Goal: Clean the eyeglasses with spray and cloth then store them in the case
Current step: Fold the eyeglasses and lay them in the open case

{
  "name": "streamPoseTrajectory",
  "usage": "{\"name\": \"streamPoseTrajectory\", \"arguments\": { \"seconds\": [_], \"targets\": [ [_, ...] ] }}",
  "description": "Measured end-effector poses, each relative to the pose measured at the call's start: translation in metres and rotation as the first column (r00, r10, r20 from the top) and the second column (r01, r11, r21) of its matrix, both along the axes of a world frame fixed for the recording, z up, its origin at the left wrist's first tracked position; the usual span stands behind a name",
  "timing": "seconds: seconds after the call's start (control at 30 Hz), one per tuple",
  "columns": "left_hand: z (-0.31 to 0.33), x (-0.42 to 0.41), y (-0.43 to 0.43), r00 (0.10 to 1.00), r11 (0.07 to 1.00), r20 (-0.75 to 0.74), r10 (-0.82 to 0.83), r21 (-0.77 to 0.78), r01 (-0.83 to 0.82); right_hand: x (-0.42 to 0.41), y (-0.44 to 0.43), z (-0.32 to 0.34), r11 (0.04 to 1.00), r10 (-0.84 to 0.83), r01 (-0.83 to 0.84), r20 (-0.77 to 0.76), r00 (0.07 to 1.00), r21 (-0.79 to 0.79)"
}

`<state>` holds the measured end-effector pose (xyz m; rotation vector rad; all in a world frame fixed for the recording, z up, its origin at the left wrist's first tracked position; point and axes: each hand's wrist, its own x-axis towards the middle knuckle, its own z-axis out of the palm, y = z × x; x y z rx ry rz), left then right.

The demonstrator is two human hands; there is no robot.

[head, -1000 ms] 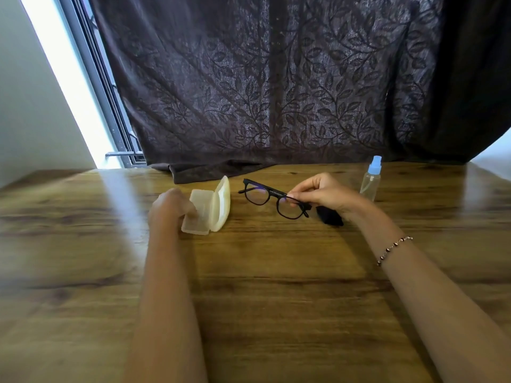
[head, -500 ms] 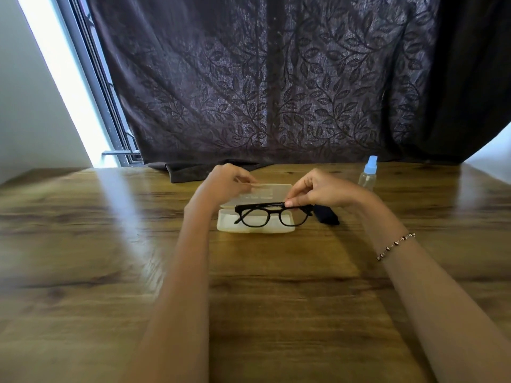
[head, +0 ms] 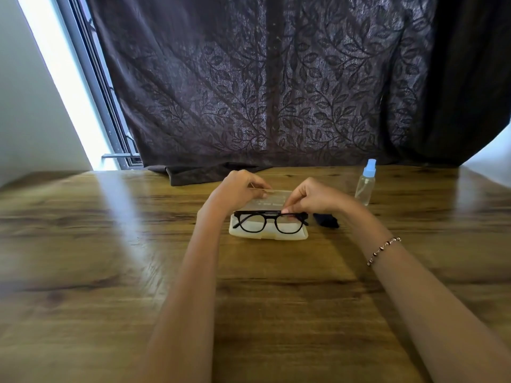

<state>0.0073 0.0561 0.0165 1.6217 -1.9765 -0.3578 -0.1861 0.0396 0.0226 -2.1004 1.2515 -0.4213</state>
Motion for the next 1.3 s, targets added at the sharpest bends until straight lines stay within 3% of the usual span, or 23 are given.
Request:
{"name": "streamPoseTrajectory", "arguments": {
  "seconds": [0.2,0.4,0.57,0.77,1.03,1.23,1.3],
  "targets": [
    [-0.002,0.005,0.001,0.998,1.0,-0.055,-0.012,0.001,0.012,0.008,0.004,-0.005,0.999,-0.015,0.014,0.025,1.0,0.032],
    [-0.003,0.005,0.002,0.997,1.0,-0.081,-0.006,-0.001,0.006,0.012,0.003,-0.008,0.998,-0.017,0.017,-0.004,1.0,-0.068],
    [-0.005,0.005,0.003,0.996,1.0,-0.09,-0.009,0.005,0.009,0.011,0.001,-0.011,0.995,-0.063,0.053,0.108,0.992,0.087],
    [-0.009,0.007,0.001,0.997,1.0,-0.081,-0.012,0.013,0.013,0.014,0.002,-0.01,0.987,-0.122,0.105,0.147,0.982,0.124],
    [-0.01,0.007,0.001,0.994,1.0,-0.105,-0.016,0.005,0.017,0.015,0.002,-0.011,0.996,-0.082,0.082,0.024,0.996,0.026],
    [-0.011,0.007,-0.002,0.995,1.0,-0.102,-0.014,0.012,0.015,0.009,0.001,-0.012,0.998,-0.052,0.05,0.078,0.996,0.027],
    [-0.012,0.007,-0.003,0.995,1.0,-0.102,-0.018,0.008,0.019,0.004,0.0,-0.009,0.996,-0.007,-0.002,0.1,0.995,0.091]
  ]
}}
